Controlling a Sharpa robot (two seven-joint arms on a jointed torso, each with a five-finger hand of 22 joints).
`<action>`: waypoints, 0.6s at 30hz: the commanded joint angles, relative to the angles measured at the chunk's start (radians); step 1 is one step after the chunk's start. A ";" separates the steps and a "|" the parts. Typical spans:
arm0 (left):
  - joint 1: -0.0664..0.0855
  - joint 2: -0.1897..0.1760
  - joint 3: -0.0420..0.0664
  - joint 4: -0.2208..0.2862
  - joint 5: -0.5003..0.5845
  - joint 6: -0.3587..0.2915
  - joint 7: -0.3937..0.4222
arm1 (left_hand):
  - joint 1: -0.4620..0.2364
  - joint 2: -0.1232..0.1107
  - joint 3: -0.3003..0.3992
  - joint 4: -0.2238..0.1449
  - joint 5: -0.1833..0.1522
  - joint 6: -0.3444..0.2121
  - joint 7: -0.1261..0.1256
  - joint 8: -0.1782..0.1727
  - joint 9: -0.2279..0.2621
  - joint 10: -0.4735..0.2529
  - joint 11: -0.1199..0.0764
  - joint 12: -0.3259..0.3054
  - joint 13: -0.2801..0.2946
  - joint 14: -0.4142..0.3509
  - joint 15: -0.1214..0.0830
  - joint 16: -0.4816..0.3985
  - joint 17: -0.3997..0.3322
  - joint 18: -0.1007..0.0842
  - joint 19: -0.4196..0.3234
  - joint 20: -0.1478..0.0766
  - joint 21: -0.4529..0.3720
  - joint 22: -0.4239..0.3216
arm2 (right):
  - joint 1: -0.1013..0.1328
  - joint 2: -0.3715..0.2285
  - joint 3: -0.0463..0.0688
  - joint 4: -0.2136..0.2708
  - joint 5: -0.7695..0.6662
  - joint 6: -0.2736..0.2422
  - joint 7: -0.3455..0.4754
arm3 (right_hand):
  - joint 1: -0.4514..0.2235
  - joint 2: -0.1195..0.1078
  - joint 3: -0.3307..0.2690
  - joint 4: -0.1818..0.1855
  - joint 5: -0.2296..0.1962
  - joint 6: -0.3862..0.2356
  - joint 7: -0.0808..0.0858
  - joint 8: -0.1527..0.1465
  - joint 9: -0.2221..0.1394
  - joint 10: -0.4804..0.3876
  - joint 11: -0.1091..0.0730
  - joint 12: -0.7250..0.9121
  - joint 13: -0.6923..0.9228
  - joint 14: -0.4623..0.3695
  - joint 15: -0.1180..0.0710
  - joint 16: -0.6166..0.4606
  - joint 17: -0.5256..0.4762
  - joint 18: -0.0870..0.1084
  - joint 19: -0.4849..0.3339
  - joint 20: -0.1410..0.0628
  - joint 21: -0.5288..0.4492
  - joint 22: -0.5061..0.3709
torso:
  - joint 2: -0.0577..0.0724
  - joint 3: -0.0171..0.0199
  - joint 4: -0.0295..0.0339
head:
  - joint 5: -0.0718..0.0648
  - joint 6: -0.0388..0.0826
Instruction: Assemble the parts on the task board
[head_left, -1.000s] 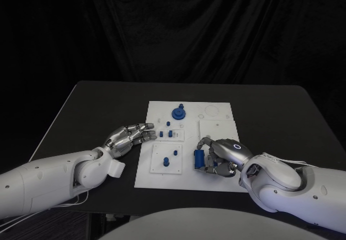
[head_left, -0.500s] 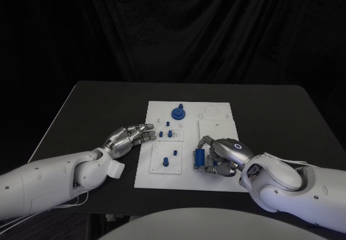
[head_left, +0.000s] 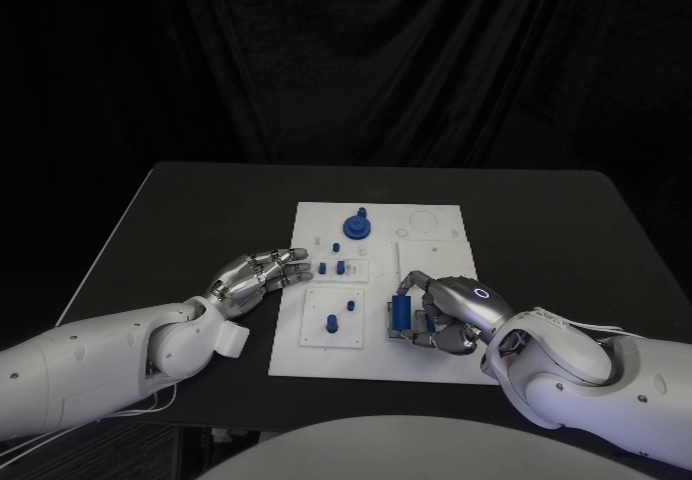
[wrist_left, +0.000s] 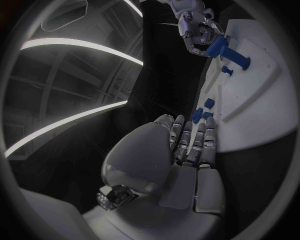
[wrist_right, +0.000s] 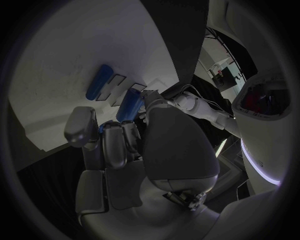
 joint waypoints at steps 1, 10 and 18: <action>-0.006 0.002 -0.003 0.002 -0.002 0.005 -0.010 | 0.004 0.001 0.007 -0.002 0.005 -0.002 0.007 0.005 -0.001 0.002 0.008 0.006 0.001 0.000 0.000 0.007 0.002 -0.020 0.000 0.010 -0.005 -0.002 | -0.003 -0.007 0.000 0.015 0.012 -0.023 0.002 | -0.003 0.002 0.022 0.014 0.013 0.043 -0.001 0.006 0.042 0.003 0.002 0.003 -0.001 0.008 -0.001 0.007 0.001 -0.001 0.007 0.000 0.006 0.140 | 0.000 0.0001 -0.0002 | 0.000 0.000; -0.006 -0.004 -0.003 0.005 -0.002 -0.001 0.004 | 0.003 -0.001 0.010 -0.003 0.006 -0.001 0.007 0.005 -0.001 0.004 0.009 0.006 0.002 0.002 0.001 0.009 0.002 -0.020 0.000 0.010 -0.005 -0.003 | -0.003 -0.020 0.000 0.040 0.053 0.028 0.001 | -0.015 -0.007 0.037 0.017 0.047 0.041 0.001 -0.010 0.023 -0.005 0.006 -0.003 -0.012 0.008 0.001 0.006 -0.003 0.000 0.006 0.001 0.004 0.139 | 0.000 0.0000 0.0000 | -0.002 0.000; -0.007 -0.004 -0.003 0.005 -0.002 0.000 0.002 | 0.003 -0.001 0.010 -0.003 0.006 -0.001 0.007 0.005 -0.001 0.004 0.009 0.006 0.002 0.002 0.001 0.009 0.002 -0.020 0.000 0.010 -0.005 -0.003 | -0.003 -0.014 0.000 0.028 0.063 0.056 -0.008 | -0.019 -0.009 0.049 0.016 0.049 0.031 0.004 -0.029 0.008 -0.022 0.007 -0.013 -0.030 0.005 0.003 0.003 -0.010 0.002 0.002 0.003 -0.005 0.136 | -0.001 0.0006 -0.0004 | 0.000 0.000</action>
